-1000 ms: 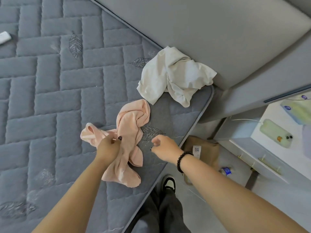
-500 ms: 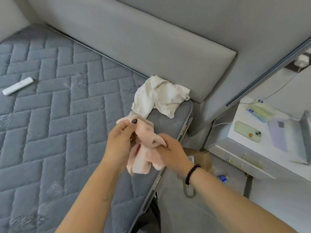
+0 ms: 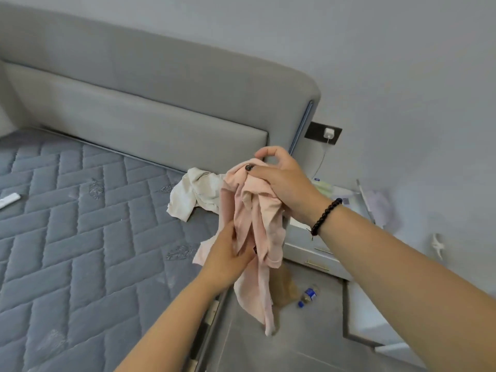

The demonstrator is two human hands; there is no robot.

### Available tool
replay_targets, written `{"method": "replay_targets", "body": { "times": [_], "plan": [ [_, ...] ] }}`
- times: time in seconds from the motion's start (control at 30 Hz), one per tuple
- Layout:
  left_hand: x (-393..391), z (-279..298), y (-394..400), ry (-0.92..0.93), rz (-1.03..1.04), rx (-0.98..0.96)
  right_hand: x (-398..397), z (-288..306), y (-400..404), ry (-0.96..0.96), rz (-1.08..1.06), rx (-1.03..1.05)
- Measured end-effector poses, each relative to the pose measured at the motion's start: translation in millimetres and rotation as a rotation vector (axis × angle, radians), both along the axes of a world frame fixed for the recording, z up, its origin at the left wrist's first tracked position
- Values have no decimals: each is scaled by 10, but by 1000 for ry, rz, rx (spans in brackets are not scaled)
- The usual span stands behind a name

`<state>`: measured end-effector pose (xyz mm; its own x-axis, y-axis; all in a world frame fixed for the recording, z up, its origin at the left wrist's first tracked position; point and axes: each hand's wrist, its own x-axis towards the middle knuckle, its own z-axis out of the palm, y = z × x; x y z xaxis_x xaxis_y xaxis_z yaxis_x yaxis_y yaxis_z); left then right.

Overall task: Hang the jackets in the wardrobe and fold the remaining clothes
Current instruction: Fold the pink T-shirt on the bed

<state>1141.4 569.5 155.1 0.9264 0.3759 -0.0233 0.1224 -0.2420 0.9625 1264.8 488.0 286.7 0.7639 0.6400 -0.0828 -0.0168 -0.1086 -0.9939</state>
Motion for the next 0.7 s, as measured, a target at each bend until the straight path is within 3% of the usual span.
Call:
{"method": "replay_targets", "body": {
  "times": [0.13, 0.3, 0.4, 0.53, 0.7],
  "plan": [
    [74, -19, -270, 79, -11, 153, -66, 422, -583, -72, 126, -69],
    [-30, 137, -351, 44, 21, 168, -271, 553, -1248, -485, 203, -545],
    [-205, 352, -294, -8, 17, 204, -437, 475, -1541, -726, 103, -841],
    [-574, 690, -96, -41, -72, 236, -732, 508, -1870, -742, -163, -893],
    [-1113, 1092, 223, -112, -74, 372, -1262, 715, -2185, -663, -228, -924]
  ]
}}
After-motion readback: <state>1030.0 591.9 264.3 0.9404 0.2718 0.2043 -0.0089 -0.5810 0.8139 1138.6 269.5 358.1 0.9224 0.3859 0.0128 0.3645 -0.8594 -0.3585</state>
